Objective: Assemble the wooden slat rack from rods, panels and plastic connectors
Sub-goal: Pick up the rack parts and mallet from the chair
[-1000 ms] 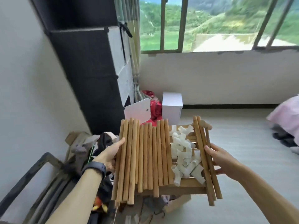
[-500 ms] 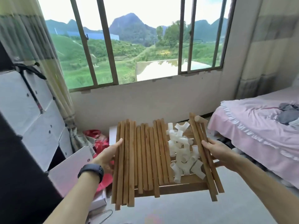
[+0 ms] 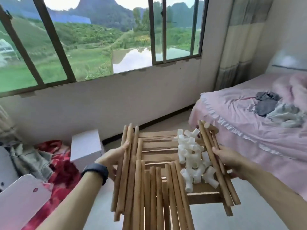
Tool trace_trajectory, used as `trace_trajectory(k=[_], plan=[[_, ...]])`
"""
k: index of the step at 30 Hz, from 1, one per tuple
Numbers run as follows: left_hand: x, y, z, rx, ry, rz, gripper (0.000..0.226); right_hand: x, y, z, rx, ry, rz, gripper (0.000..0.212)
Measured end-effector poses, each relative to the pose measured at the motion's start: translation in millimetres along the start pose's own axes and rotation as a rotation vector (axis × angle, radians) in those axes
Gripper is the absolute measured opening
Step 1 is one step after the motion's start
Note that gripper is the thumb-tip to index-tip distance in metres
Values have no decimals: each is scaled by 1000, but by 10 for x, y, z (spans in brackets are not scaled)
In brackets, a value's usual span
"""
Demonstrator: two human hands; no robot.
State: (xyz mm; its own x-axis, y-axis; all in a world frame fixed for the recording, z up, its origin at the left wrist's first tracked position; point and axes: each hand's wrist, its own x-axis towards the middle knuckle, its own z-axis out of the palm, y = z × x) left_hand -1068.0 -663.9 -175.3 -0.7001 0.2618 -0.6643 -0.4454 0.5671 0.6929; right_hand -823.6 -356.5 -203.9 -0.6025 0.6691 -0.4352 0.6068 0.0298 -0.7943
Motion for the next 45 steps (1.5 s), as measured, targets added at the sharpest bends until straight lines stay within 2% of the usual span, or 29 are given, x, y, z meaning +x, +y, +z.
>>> trace_trajectory(k=[2, 7, 11, 14, 19, 25, 30, 35, 43, 45], plan=[[236, -250, 349, 33, 14, -64, 63, 187, 318, -39, -71, -43, 80, 26], [720, -847, 1087, 33, -64, -264, 61, 648, 1270, -41, -44, -146, 294, 25], [1109, -956, 1484, 52, -80, -266, 62, 1019, 1612, -74, 0, -151, 362, 22], [1396, -698, 1639, 85, -88, -317, 67, 1416, 1516, -211, -21, -143, 397, 21], [2054, 162, 1833, 67, -131, -269, 82, 2290, 1011, -543, 5, -95, 368, 21], [3183, 1107, 1996, 93, -184, -214, 68, 3479, 558, -666, 38, -39, 375, 24], [3884, 1743, 2033, 101, -188, -246, 59, 4202, 259, -633, 65, -21, 427, 23], [4288, 2053, 2105, 132, -216, -284, 71, 4623, 86, -666, 50, -39, 479, 25], [4532, 2107, 2420, 96, -192, -381, 67, 5153, 51, -891, 11, -114, 517, 26], [4573, 2126, 2532, 82, -167, -381, 78, 5330, 43, -980, 5, -150, 506, 26]])
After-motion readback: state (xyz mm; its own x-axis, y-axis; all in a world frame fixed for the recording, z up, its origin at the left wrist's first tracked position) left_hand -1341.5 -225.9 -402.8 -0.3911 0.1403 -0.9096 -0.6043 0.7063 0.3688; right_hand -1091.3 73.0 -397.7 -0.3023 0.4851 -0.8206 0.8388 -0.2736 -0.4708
